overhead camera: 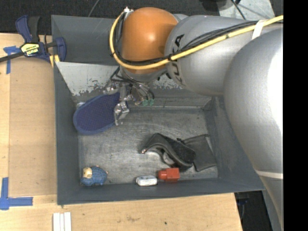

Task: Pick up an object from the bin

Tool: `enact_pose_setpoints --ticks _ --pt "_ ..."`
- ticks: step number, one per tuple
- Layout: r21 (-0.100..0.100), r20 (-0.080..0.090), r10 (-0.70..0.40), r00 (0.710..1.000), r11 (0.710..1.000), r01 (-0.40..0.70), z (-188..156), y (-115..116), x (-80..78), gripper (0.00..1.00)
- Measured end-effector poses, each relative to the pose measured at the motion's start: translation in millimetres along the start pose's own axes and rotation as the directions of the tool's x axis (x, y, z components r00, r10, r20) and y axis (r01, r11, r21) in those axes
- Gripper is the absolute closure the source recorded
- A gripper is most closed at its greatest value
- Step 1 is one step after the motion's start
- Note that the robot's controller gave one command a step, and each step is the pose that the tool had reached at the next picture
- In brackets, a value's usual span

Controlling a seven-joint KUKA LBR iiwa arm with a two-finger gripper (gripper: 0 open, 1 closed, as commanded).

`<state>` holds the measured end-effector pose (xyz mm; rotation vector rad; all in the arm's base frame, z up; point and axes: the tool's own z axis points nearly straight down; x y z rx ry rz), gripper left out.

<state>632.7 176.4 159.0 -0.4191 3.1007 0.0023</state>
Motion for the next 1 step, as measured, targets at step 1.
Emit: enact_pose_setpoints --ticks 1 --pt "0.0 -0.007 0.0 1.0 1.0 0.0 -5.4 -0.3 -1.1 1.0"
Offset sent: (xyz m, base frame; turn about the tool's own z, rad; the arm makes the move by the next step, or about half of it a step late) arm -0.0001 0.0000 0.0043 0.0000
